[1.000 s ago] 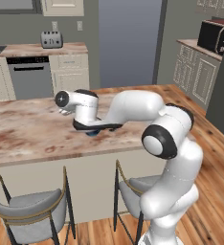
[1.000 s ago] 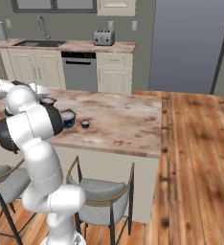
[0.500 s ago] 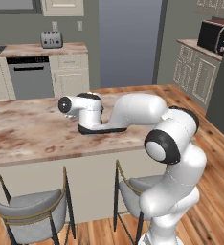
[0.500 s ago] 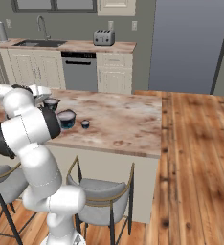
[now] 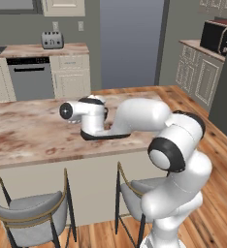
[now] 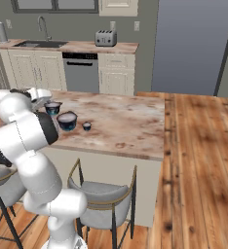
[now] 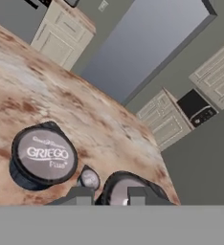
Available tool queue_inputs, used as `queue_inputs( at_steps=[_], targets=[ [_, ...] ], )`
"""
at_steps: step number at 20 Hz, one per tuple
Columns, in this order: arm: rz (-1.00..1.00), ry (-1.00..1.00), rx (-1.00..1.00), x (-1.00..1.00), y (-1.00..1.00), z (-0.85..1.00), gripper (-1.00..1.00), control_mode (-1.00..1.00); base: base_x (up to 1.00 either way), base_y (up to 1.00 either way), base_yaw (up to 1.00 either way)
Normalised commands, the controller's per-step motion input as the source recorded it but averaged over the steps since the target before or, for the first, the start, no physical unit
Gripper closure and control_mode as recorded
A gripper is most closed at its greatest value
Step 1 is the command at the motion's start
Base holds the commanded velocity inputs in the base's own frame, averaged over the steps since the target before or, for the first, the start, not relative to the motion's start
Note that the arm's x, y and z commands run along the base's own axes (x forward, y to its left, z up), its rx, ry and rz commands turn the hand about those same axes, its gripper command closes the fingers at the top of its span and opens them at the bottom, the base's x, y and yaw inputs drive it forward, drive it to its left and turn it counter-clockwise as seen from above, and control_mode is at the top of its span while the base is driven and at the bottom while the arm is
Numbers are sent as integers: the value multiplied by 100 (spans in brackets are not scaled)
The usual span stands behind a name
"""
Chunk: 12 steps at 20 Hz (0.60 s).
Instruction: Stack the yogurt containers by placing the smaller containers on top of the larger containers.
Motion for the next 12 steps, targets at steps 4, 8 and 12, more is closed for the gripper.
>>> queue_inputs(
  at_steps=[4,8,12],
  targets=[
    [0,2,0,0,-3,0,100,-100,0,0,0],
    [0,0,0,0,-9,0,100,-100,0,0,0],
    [0,0,0,0,-11,-1,100,-100,0,0,0]
  ],
)
